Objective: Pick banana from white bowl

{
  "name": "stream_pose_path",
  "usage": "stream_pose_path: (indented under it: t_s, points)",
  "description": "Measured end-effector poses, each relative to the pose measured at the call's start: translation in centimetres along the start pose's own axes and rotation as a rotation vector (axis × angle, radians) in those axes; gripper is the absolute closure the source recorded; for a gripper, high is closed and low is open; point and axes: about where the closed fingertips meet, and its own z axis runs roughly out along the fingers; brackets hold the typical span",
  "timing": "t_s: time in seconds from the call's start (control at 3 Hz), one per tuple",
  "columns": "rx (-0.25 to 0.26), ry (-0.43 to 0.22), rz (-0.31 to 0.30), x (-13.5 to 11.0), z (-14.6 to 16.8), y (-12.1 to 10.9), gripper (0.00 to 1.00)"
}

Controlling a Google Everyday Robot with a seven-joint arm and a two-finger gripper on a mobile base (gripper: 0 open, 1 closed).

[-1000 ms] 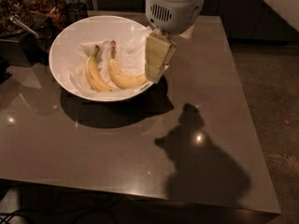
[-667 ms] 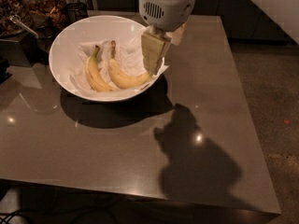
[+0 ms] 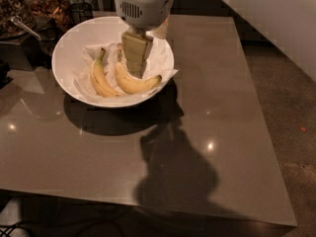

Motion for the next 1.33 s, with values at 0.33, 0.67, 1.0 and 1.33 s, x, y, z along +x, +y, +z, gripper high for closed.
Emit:
stream_pose_path:
  t_s: [0.33,0.67,1.0,1.33]
  points:
    - [0.003,0.032,-0.068,-1.8,1.7,1.2,0.42]
    - [-0.006,0.050,-0.063,-3.0,3.5,0.2,0.42]
    - [-0.007,0.051,-0.053,-4.4,4.8,-1.4,0.42]
    - [-0.021,0.054,-0.063,-5.8,5.9,-1.9,0.41]
